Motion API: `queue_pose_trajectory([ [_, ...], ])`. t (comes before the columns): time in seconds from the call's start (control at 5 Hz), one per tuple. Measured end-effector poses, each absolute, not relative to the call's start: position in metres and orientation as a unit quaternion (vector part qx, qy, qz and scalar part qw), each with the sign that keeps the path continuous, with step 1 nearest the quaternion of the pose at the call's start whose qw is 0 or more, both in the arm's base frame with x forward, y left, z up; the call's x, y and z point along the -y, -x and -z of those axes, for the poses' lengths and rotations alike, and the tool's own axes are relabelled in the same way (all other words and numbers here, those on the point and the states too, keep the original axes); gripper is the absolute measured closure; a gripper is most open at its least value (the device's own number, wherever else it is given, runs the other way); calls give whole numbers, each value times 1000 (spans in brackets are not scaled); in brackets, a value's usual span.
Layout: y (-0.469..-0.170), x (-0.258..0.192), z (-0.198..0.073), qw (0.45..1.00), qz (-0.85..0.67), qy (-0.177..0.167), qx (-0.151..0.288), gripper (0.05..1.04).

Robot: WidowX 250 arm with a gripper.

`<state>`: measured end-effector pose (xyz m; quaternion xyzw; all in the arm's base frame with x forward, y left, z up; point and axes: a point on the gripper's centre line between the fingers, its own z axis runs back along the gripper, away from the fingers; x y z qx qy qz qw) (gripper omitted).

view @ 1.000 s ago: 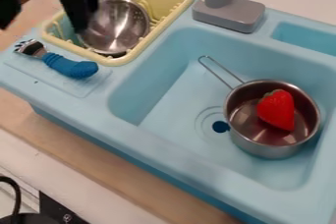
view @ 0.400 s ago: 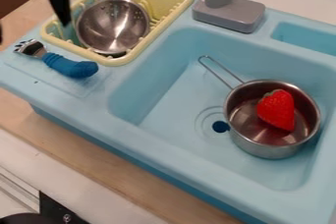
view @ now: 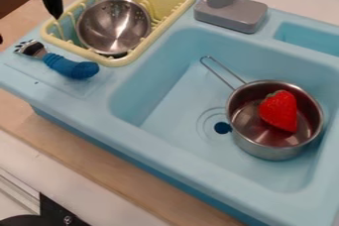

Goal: Move the blue object in the upper right of the sink

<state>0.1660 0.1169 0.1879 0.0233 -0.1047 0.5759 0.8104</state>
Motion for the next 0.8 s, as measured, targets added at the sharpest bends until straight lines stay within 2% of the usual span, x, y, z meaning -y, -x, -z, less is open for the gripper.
queue_pose_trajectory([
  [0.2, -167, -129, -182, 774, -622, -13, 117, 94],
  [0.8, -175, -137, -149, 737, -662, 0, 135, 94],
])
